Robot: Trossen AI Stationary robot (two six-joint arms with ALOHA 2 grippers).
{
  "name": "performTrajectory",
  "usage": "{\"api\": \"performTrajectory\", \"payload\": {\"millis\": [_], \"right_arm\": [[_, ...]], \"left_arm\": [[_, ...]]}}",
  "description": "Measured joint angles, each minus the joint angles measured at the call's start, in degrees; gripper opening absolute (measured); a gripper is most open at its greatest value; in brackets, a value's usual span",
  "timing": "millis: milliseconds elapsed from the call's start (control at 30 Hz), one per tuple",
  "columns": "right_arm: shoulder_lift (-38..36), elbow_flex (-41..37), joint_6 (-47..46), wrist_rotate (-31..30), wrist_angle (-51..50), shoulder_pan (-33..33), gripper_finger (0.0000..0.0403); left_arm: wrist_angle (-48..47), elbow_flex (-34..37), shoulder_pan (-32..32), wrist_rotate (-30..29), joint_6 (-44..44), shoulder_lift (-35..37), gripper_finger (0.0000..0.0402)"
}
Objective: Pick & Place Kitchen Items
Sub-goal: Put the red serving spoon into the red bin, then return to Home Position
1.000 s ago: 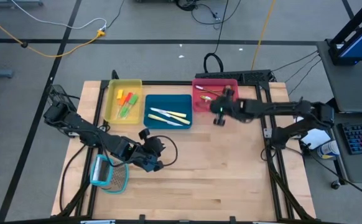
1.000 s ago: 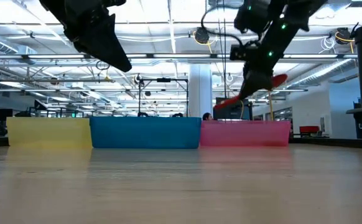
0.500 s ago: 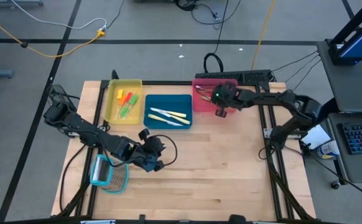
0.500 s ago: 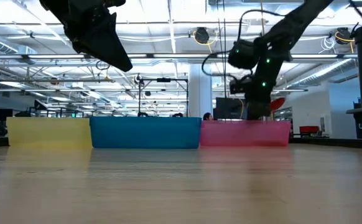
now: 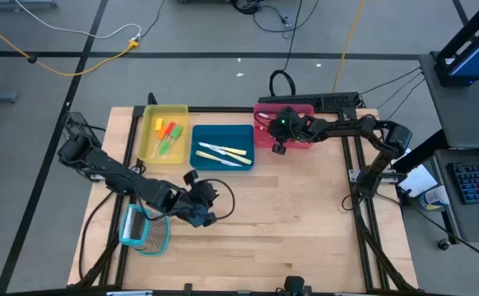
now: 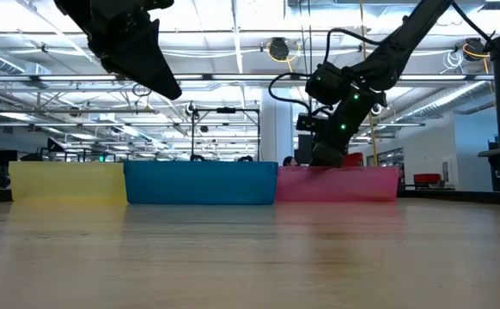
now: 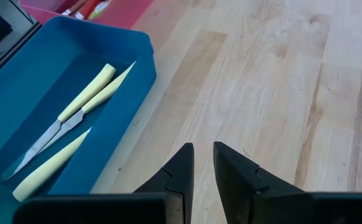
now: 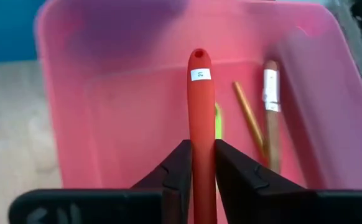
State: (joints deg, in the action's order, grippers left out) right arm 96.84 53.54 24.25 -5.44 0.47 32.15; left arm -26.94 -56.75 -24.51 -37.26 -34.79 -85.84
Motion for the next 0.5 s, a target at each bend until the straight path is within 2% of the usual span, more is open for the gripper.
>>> {"api": "performTrajectory", "payload": {"millis": [500], "right_arm": [[0.9,0.1,-2.6,-0.6,1.9,-0.6,0.0138]], "left_arm": [[-0.3,0.0,-0.3,0.2,0.2,0.0,0.0067]]}}
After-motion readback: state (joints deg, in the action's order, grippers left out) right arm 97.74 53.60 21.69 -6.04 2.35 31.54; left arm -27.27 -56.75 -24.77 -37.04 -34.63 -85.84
